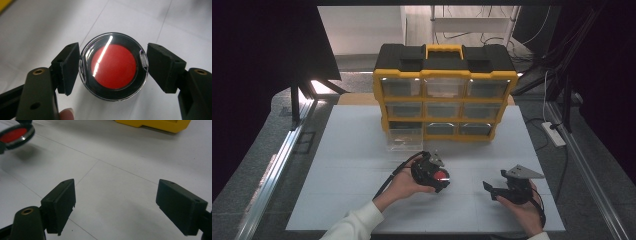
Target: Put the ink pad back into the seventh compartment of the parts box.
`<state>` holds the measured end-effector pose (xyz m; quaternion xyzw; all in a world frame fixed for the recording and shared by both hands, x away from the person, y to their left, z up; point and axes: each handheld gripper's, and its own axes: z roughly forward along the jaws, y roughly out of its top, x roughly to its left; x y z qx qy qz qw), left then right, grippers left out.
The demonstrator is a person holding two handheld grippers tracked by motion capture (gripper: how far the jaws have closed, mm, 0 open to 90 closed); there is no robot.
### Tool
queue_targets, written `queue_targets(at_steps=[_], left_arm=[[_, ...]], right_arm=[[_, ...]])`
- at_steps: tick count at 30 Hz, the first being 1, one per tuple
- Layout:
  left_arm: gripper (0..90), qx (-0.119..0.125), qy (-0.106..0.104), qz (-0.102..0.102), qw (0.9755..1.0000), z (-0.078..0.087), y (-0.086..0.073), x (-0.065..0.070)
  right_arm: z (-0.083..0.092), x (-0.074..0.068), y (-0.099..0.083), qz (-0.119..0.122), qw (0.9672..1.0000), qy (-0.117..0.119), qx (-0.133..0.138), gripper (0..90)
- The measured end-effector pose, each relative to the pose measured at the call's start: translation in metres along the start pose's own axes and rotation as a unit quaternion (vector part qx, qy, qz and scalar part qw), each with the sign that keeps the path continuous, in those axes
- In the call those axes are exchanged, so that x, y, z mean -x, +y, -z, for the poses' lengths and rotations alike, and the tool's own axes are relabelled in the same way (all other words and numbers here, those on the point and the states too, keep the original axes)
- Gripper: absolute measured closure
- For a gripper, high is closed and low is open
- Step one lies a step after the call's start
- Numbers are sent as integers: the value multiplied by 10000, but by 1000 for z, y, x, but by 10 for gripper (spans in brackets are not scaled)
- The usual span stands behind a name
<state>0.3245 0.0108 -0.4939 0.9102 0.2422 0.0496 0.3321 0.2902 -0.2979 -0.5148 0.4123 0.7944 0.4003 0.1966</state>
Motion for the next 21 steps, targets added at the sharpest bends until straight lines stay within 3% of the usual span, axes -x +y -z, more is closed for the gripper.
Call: queue_targets(at_steps=[12,21], left_arm=[[296,404,107,-10,9991,27,5,-1],[296,746,178,-16,9971,51,9,-3]], right_arm=[[0,0,0,9,10000,-12,-6,166],[0,0,0,25,10000,-24,-12,167]])
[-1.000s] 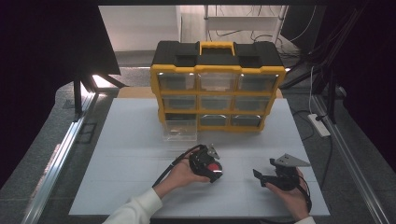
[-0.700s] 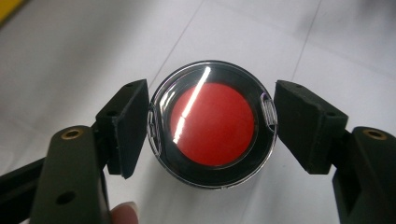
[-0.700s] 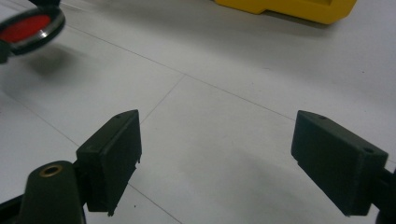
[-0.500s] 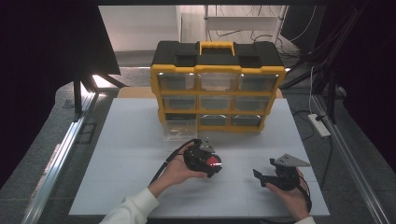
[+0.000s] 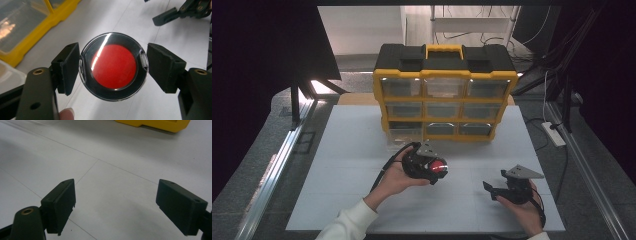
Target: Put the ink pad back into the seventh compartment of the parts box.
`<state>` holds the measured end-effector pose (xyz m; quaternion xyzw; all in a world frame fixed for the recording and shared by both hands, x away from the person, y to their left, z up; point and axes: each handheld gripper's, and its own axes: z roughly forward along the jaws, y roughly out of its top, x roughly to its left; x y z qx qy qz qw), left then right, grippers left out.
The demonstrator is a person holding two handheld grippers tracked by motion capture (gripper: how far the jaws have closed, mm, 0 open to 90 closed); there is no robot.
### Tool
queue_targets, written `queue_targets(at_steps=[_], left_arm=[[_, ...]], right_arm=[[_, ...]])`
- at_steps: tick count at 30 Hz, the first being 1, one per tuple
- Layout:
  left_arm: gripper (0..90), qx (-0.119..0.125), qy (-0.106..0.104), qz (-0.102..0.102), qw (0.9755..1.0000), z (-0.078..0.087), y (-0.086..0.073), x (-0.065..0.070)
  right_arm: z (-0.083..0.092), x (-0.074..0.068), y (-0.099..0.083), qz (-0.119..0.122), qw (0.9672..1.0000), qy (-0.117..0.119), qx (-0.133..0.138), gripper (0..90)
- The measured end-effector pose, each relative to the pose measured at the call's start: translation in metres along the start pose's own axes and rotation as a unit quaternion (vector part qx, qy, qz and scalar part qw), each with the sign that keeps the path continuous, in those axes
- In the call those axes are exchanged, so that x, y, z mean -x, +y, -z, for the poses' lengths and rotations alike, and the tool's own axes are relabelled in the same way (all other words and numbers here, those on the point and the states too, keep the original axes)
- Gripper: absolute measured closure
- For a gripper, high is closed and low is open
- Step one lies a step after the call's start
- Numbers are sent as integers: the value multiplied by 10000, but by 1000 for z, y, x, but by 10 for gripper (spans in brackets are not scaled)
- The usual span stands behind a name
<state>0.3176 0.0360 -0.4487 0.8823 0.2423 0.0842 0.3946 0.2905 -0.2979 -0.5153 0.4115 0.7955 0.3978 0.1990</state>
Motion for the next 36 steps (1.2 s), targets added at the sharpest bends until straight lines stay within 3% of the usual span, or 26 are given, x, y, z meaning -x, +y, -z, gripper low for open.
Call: queue_targets(at_steps=[17,36], left_arm=[[296,496,194,93,9985,31,5,-7],[296,780,390,224,9959,50,4,-17]], right_arm=[[1,0,0,-37,10000,-49,-3,167],[1,0,0,-32,10000,-42,-5,167]])
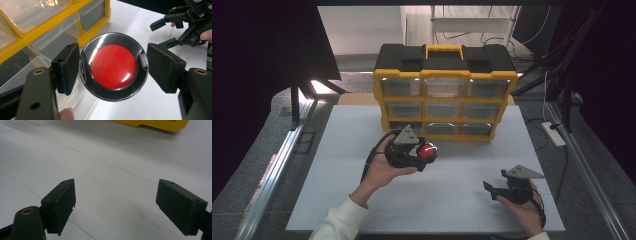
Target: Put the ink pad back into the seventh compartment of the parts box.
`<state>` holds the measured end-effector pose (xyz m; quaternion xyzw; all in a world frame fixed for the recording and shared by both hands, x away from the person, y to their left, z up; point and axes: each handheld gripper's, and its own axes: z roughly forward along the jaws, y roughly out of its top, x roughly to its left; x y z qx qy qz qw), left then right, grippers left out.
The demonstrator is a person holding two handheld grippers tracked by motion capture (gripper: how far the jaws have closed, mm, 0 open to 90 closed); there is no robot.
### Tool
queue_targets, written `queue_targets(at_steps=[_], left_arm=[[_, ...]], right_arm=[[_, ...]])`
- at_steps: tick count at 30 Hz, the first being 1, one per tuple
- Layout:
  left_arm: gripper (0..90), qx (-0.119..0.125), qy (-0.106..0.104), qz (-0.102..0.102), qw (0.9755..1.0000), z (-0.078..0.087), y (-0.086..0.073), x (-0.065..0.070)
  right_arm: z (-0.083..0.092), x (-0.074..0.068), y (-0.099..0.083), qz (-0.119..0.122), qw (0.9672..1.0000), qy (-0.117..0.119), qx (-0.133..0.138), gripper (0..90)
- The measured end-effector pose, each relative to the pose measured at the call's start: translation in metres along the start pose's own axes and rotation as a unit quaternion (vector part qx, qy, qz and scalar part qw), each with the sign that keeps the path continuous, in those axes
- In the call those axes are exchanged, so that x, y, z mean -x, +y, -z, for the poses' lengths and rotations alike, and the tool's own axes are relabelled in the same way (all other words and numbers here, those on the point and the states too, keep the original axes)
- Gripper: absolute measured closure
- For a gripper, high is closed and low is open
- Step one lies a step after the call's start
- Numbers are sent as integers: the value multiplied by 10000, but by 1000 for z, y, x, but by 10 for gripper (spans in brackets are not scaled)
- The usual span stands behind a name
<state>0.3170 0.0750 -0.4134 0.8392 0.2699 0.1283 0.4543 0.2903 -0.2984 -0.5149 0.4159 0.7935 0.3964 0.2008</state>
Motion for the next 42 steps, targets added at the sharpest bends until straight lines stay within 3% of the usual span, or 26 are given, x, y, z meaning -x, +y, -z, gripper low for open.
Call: queue_targets(at_steps=[29,42], left_arm=[[296,258,420,266,9984,15,-1,-25],[296,158,637,484,9967,10,-7,-45]], right_arm=[[0,0,0,15,10000,-4,28,167],[0,0,0,3,10000,-13,33,167]])
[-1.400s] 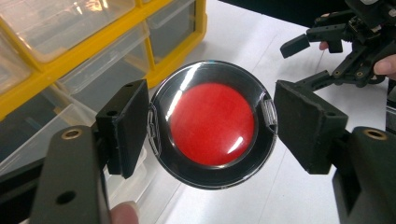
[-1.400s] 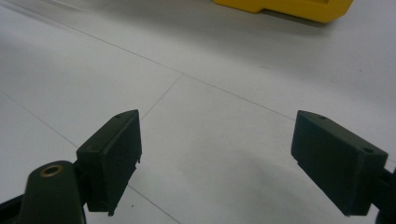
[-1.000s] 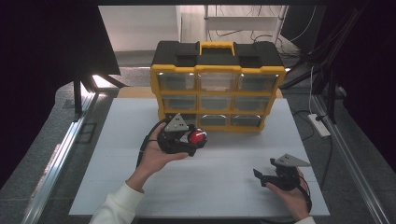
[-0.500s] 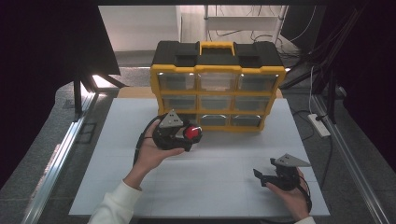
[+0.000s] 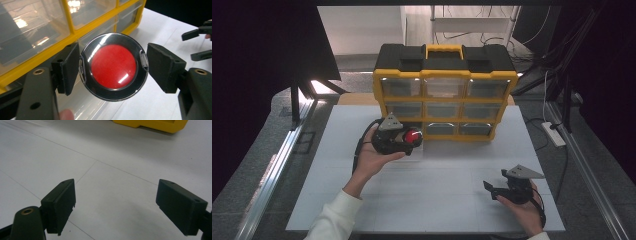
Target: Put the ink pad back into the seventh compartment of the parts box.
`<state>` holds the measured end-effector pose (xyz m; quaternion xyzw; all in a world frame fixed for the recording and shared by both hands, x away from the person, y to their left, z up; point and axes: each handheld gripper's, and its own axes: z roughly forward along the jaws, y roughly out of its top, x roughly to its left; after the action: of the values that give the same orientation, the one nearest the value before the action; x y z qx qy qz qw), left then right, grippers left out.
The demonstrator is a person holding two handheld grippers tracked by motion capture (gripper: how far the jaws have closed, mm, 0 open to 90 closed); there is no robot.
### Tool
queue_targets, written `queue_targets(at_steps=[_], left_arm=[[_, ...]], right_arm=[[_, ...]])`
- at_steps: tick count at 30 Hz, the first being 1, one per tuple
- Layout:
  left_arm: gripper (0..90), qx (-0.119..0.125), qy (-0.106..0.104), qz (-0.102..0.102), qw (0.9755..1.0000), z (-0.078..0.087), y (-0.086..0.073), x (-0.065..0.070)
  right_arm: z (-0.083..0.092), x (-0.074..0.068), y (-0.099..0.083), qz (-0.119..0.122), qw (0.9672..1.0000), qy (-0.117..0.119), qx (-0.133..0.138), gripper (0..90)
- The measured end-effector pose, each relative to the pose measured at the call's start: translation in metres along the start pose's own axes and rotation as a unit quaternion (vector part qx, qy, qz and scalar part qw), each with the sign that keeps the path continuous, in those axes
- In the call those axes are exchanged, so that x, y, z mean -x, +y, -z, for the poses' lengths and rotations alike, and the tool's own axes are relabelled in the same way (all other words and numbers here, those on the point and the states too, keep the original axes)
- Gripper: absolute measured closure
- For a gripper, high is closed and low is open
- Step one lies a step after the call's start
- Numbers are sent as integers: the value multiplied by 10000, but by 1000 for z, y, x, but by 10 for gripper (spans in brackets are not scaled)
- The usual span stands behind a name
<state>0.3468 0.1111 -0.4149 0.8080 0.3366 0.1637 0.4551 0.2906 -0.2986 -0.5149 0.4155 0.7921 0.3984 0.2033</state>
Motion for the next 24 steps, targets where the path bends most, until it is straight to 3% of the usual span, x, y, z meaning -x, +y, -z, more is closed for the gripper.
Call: queue_targets(at_steps=[24], left_arm=[[296,-181,196,135,9996,-20,-5,-23]], right_arm=[[0,0,0,-13,10000,13,3,166]])
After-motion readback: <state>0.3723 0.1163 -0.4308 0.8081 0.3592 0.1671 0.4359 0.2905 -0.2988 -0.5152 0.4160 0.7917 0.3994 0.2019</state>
